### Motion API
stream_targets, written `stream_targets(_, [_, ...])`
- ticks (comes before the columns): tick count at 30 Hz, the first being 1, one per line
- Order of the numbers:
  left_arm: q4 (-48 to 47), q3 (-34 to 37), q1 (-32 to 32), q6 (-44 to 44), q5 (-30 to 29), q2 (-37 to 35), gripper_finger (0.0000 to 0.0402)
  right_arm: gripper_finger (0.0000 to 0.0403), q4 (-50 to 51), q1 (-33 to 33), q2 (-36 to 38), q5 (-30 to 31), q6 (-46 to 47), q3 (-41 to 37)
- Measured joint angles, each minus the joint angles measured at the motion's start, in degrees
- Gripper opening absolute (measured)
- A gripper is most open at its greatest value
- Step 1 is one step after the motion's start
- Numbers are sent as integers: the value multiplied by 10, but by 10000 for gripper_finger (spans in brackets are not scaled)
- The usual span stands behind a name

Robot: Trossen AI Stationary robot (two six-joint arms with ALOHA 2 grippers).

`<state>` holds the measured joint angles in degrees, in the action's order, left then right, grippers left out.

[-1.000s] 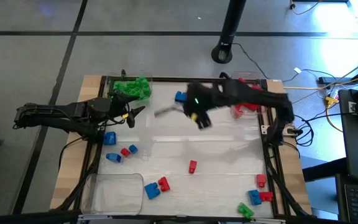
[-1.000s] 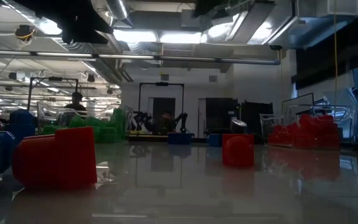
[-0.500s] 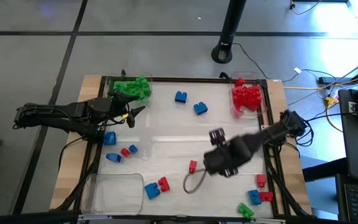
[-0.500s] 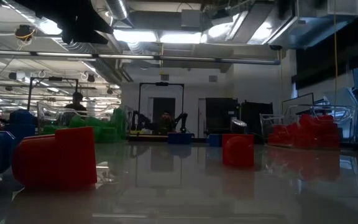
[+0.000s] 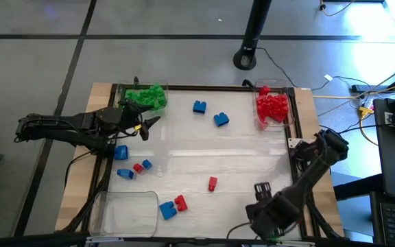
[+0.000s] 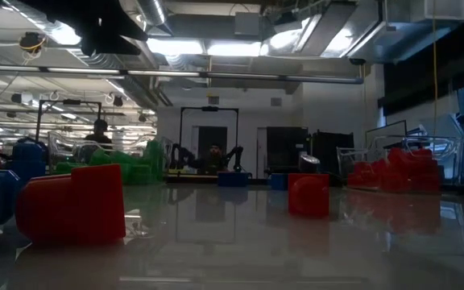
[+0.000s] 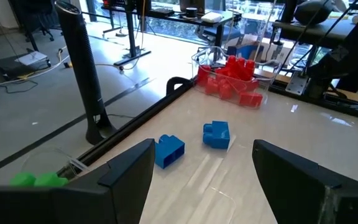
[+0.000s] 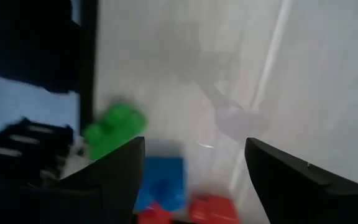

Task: Sort blocks
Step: Put the green game piece into the left transparent bin

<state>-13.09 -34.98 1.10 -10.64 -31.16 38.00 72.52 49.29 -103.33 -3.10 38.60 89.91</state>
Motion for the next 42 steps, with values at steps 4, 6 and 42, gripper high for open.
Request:
stream_targets(4, [0,0,0,-11,0,0,261,275,-33,35,0,6,70,-1])
stream_targets(6, [0,0,0,-13,0,0,261,275,-49,51,0,15,105,-1])
stream_targets(42, [22,0,0,0,0,6,261,275,-100,84,-132,-65,373,-1])
